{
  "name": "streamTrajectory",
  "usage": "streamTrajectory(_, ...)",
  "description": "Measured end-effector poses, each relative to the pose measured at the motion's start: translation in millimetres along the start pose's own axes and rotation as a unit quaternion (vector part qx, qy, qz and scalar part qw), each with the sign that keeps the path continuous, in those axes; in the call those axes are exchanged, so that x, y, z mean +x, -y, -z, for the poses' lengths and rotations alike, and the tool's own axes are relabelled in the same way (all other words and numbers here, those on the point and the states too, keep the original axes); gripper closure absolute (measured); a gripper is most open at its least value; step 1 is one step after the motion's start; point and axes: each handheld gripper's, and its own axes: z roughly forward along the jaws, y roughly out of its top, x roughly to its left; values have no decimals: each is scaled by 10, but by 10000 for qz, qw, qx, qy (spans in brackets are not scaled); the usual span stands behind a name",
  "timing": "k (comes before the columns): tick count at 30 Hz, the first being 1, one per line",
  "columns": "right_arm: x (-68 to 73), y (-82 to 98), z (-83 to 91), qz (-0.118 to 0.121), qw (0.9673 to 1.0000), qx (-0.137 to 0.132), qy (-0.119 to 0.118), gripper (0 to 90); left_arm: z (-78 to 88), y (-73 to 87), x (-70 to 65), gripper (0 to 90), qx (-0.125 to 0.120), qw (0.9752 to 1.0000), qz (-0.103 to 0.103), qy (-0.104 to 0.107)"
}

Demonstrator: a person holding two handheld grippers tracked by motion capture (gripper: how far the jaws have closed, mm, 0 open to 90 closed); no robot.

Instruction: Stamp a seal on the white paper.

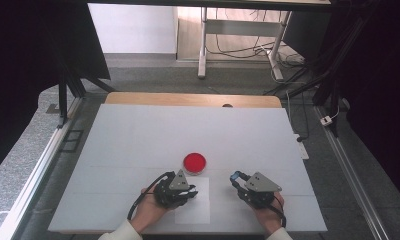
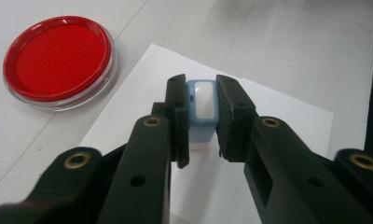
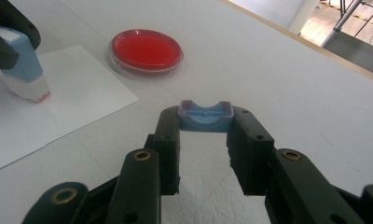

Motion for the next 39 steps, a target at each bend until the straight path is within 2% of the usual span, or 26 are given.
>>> streamTrajectory(4,0,0,0,5,10000,-2,-4,651,79,1,70,758,-272,9994,205,72)
streamTrajectory(7,-2,1,-1,-8,10000,-24,-7,651,153,-5,117,758,-549,9975,412,179)
streamTrajectory(19,0,1,-5,-2,10000,-15,-10,651,348,-56,178,757,-949,9935,585,212)
streamTrajectory(24,0,0,-4,10,10000,-3,-7,651,426,-83,205,756,-1120,9911,684,238)
streamTrajectory(32,-4,3,-17,-11,10000,-26,-22,651,516,-97,270,756,-1266,9885,808,169)
streamTrajectory(39,12,-1,-20,13,10000,10,-26,651,634,-104,302,756,-1465,9850,898,121)
